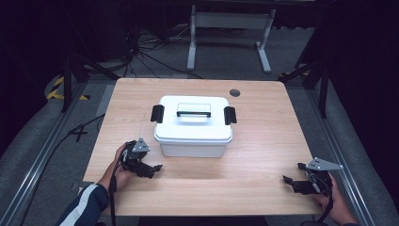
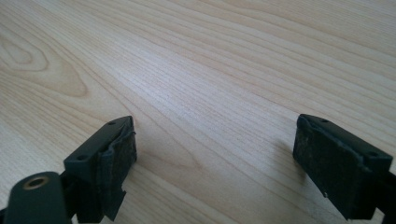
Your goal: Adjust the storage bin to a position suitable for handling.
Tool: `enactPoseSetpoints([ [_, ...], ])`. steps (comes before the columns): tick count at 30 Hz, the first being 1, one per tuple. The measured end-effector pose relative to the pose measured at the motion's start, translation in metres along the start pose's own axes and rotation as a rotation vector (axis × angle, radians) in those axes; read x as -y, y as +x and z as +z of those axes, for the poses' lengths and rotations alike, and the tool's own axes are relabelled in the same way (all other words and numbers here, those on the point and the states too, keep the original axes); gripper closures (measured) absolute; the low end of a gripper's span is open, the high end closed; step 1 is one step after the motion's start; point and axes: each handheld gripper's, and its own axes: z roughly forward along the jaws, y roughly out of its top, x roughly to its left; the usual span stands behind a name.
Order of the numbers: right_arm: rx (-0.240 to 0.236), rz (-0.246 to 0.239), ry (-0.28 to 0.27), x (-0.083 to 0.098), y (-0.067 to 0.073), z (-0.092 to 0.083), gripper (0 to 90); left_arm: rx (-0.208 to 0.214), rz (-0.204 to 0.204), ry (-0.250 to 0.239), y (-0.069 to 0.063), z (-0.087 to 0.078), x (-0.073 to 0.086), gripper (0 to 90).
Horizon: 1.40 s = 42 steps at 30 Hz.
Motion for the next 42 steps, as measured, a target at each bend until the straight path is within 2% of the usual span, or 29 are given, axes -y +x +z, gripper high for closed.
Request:
enactPoseSetpoints([
  [6, -0.008, -0.003, -0.001, 0.000, -0.001, 0.000, 13.6, 0.001, -0.003, -0.005, -0.001, 0.000, 0.001, 0.5],
  [14, -0.038, -0.047, 0.013, -0.002, -0.005, 0.001, 12.8, 0.001, 0.000, -0.010, 0.000, 0.000, 0.001, 0.5],
  [16, -0.025, -0.074, -0.001, -0.002, -0.003, 0.000, 12.7, 0.004, 0.002, -0.011, 0.000, 0.000, 0.001, 0.5],
  [19, -0.016, -0.075, -0.003, -0.002, -0.001, 0.000, 13.7, 0.007, 0.006, -0.010, 0.000, 0.000, 0.001, 0.5],
  [24, -0.063, -0.064, 0.037, -0.006, -0.006, 0.002, 13.7, 0.007, 0.006, -0.010, 0.000, 0.000, 0.001, 0.5],
  [25, -0.079, -0.093, 0.051, -0.007, -0.007, 0.001, 13.7, 0.007, 0.005, -0.011, 0.000, 0.000, 0.001, 0.5],
  [27, -0.086, -0.125, 0.055, -0.009, -0.006, 0.000, 15.6, 0.008, 0.002, -0.013, 0.000, 0.000, 0.001, 0.5],
  [34, -0.102, -0.132, 0.078, -0.018, -0.008, 0.004, 23.8, 0.007, 0.003, -0.012, 0.000, 0.000, 0.001, 0.5],
  [37, -0.081, -0.151, 0.074, -0.026, -0.009, 0.004, 28.0, 0.007, 0.002, -0.013, 0.000, 0.000, 0.001, 0.4],
  [42, -0.091, -0.171, 0.072, -0.046, -0.008, 0.004, 31.6, 0.007, 0.001, -0.013, 0.000, 0.000, 0.001, 0.4],
])
